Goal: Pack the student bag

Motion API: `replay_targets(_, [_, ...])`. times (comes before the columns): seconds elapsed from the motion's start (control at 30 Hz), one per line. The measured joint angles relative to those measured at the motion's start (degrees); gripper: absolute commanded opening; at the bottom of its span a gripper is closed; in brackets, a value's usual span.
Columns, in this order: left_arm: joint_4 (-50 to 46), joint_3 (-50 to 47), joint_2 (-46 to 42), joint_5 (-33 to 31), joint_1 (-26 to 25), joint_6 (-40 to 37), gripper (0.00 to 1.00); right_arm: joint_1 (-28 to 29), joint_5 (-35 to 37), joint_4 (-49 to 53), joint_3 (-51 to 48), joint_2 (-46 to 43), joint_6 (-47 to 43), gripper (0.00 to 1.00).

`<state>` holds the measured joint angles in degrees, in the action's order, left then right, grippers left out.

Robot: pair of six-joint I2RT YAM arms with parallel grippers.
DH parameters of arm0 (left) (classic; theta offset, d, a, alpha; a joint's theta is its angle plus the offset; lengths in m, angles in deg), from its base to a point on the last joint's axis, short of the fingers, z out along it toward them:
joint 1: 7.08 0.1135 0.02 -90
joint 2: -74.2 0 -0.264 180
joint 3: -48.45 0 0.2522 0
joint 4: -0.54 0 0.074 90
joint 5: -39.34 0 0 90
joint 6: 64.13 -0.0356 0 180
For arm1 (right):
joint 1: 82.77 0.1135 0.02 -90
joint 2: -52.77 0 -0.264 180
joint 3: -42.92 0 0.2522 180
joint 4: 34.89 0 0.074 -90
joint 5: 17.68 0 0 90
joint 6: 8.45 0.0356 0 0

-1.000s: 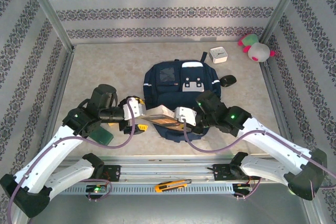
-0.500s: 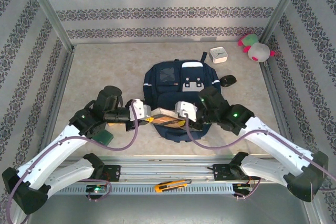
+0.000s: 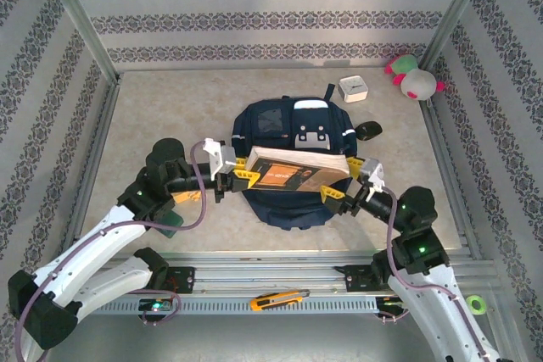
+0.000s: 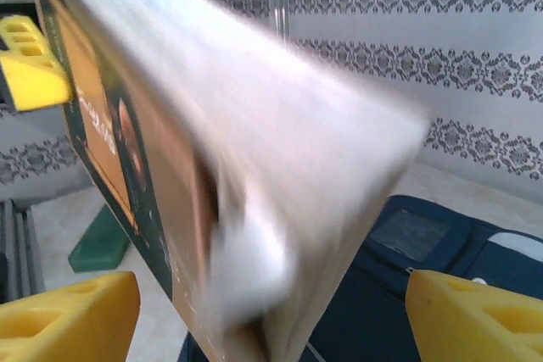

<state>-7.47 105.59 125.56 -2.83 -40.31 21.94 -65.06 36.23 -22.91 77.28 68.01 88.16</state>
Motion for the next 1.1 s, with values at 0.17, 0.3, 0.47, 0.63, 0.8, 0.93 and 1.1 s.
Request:
replay_targets(0.17, [6.51,0.26,4.07,5.46,0.00,5.73,0.01,0.00,-2.47,-8.68,-4.94,-1.03,9.81,0.80])
replay_targets(0.3, [6.80,1.09,6.54,8.09,0.00,6.67,0.03,0.02,-7.41,-16.28,-5.01,2.80,15.06,0.50])
replay_targets(0.47, [7.30,2.01,8.17,7.48,0.33,6.80,0.48,-0.37,-13.97,-19.93,-3.76,7.69,18.86,0.00])
replay_targets(0.63, [6.97,2.54,8.09,-1.38,0.35,2.19,0.73,-4.74,-13.29,-16.81,-2.84,8.24,20.87,0.00])
replay_targets(0.8, [4.90,1.75,8.39,-13.77,-0.61,-8.35,0.82,-7.13,2.54,-8.94,0.33,4.70,23.06,0.00])
replay_targets(0.93, [2.97,1.05,12.59,-21.05,-4.00,-16.68,0.87,-7.13,15.74,-2.14,3.80,2.80,23.23,0.00])
replay_targets(1.1, [0.24,1.18,22.75,-26.62,-9.51,-25.40,0.89,-7.13,25.03,3.56,5.07,3.54,23.26,0.00])
